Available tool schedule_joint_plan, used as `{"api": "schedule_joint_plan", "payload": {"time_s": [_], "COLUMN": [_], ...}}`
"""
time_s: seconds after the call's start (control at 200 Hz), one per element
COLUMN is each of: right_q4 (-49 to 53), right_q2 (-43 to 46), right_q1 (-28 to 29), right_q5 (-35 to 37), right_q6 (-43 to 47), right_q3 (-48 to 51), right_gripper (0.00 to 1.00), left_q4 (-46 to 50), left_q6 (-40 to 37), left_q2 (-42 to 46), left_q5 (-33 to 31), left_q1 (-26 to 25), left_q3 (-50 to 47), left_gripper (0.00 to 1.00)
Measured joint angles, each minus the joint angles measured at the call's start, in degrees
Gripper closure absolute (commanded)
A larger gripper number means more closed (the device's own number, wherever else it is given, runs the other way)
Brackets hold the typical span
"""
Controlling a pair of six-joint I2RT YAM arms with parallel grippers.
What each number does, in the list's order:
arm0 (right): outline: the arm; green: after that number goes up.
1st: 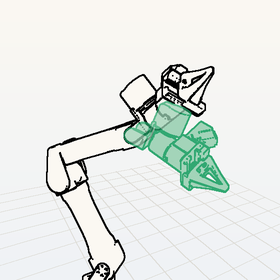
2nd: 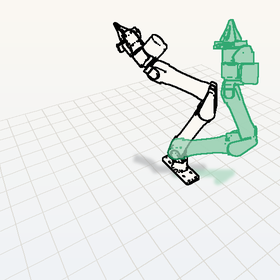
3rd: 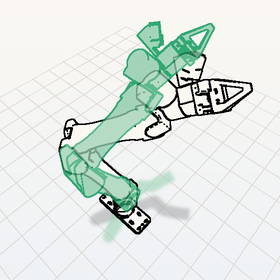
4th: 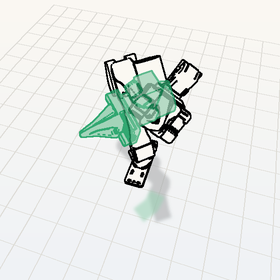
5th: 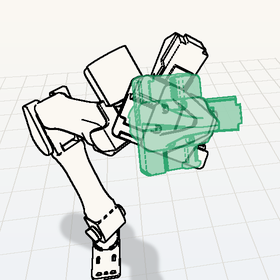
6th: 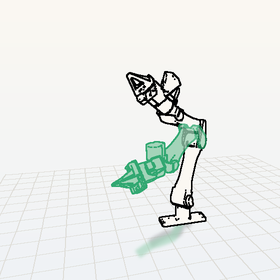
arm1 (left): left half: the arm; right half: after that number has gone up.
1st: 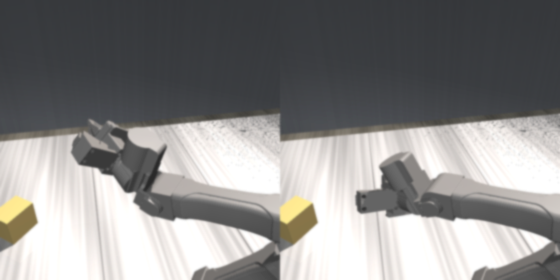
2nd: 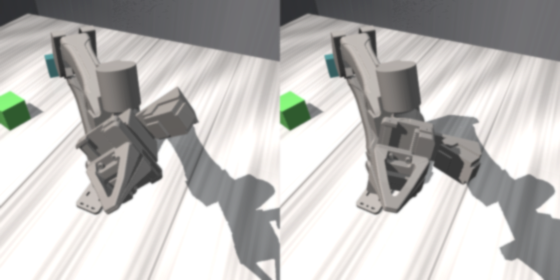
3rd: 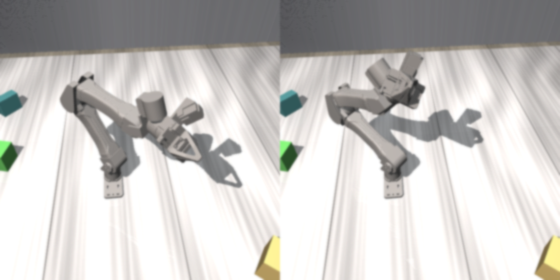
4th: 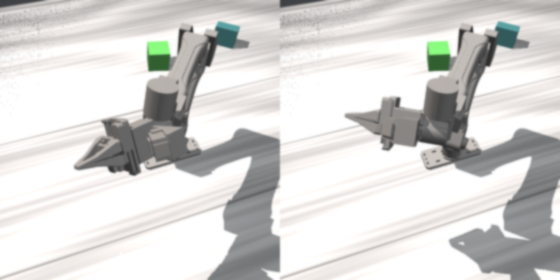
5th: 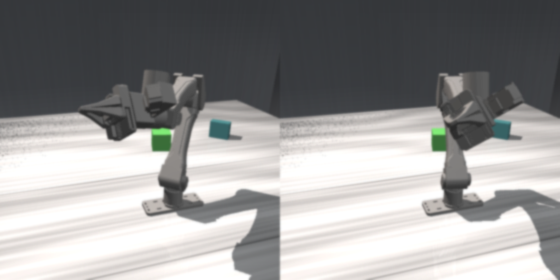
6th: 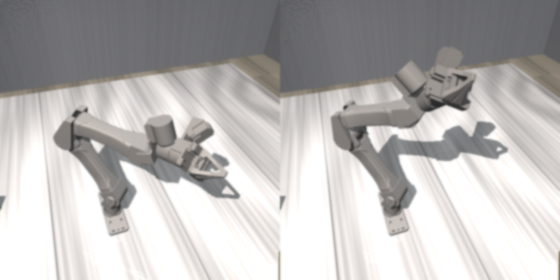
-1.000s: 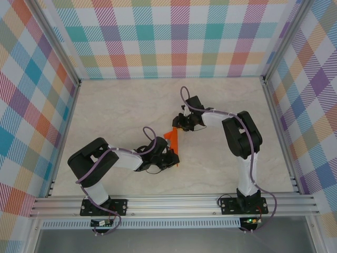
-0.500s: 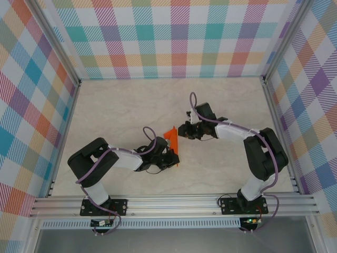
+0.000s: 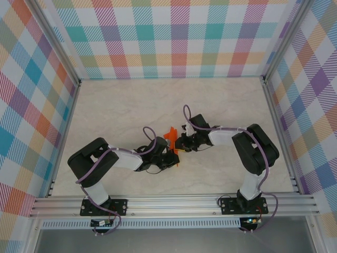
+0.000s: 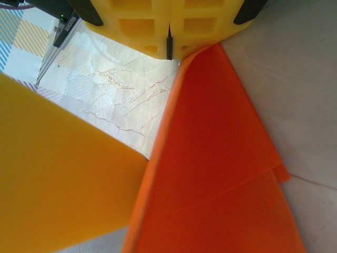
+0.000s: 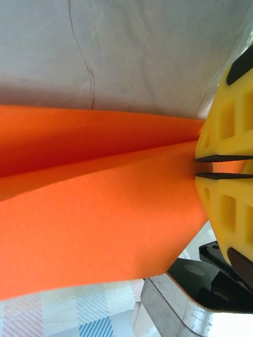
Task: Fold a paper plane with a square sheet of paper (fold left side to right side)
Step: Fold the wing for the fifth time at the center of the table.
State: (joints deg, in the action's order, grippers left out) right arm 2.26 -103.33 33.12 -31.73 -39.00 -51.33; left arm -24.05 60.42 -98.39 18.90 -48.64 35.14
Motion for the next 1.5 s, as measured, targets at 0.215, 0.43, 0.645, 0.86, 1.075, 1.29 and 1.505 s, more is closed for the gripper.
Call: {"api": "schedule_joint_plan", "payload": {"time_s": [0.215,0.43,0.645,0.86,1.075,1.29,1.505], "right_q4": [0.9,3.3,2.9,-1.0,-4.0,-2.7,-1.3], "right_q2": [0.3,5.0,5.4,2.4,-3.4,-5.5,-7.5], "right_q1": [0.0,-0.9,-1.6,-1.7,-1.7,-1.7,-1.7], "right_q5": [1.2,3.1,2.0,-1.1,-3.3,-1.6,1.3], "right_q6": [0.7,2.4,2.4,1.3,-0.9,-0.6,0.9], "right_q3": [0.0,0.0,-1.1,-6.2,-6.6,-7.8,-10.7], "right_gripper": [0.81,0.8,0.8,0.81,0.8,0.8,0.8], "left_q4": [0.0,0.1,0.1,0.2,0.2,0.2,0.2], "left_q6": [0.0,0.0,0.0,0.0,0.0,0.0,0.0], "left_q2": [0.0,0.0,0.0,0.0,0.0,0.0,0.0], "left_q5": [-0.1,-0.1,-0.1,-0.1,-0.1,-0.1,-0.1], "left_q1": [0.0,0.0,0.0,0.0,0.0,0.0,0.0], "left_q3": [0.0,0.0,0.0,0.1,0.1,0.1,0.1], "left_gripper": [0.98,0.99,0.99,1.0,1.0,1.0,1.0]}}
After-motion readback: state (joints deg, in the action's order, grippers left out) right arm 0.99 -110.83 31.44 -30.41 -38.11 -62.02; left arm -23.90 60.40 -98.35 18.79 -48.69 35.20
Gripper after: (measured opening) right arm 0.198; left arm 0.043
